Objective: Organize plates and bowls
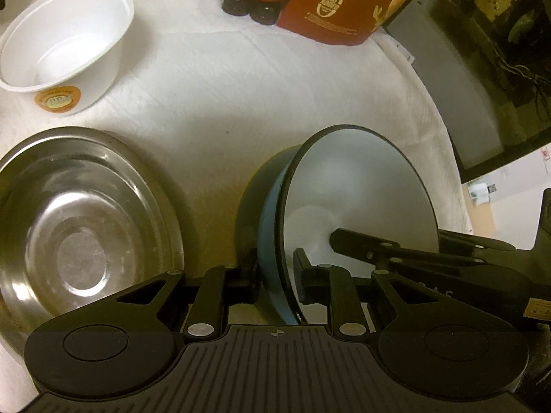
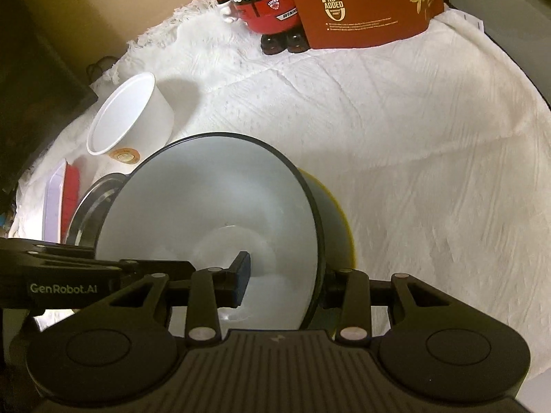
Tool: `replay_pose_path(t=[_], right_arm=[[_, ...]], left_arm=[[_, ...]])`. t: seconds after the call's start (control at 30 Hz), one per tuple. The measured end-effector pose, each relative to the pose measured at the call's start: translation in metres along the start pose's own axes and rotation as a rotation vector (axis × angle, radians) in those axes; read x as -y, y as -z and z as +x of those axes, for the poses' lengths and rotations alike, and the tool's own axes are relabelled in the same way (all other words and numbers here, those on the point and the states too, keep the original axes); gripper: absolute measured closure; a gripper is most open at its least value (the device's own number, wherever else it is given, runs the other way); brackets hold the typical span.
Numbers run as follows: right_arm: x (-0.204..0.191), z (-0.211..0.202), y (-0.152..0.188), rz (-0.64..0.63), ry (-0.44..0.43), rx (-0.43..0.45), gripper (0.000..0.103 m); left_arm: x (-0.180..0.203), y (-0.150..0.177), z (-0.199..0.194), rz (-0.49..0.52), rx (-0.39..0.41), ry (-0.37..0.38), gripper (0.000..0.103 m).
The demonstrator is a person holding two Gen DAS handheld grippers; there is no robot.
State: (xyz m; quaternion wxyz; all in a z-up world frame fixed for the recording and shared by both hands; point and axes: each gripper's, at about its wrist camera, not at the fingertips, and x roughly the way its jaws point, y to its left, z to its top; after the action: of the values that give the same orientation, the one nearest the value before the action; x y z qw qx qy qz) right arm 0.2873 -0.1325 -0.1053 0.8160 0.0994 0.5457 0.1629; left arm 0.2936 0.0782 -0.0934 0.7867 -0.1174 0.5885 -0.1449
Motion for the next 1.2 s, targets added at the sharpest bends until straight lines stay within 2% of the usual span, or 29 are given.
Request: replay_pose_path(t=[0.2, 0.33, 0.57, 0.93, 1.2], right_arm=[[0.000, -0.001, 0.001, 0.003, 0.008, -0.002, 0.064], [-0.003, -0.001, 0.001, -0.016, 0.020, -0.016, 0.064], [-0.007, -0.004, -0.001, -0.051, 0.031, -0.005, 0.064], [0.000, -0.008, -0.004, -0.013, 0.040, 0.020, 0.064], [-0.006, -0.016, -0.003, -0.048, 0.066, 0.056, 0.064]], left_arm=[[-0.003, 0.004, -0.005, -0.007, 0.005, 0.013, 0.082], [-0.007, 0.004, -0.011, -0.016, 0.017, 0.022, 0.077], [-0.011, 0.004, -0.015, -0.028, 0.020, 0.028, 0.077], [0.006, -0.003, -0.010, 0.042, -0.007, -0.028, 0.076], [0.010, 0.000, -0.013, 0.069, -0.014, -0.049, 0.073]])
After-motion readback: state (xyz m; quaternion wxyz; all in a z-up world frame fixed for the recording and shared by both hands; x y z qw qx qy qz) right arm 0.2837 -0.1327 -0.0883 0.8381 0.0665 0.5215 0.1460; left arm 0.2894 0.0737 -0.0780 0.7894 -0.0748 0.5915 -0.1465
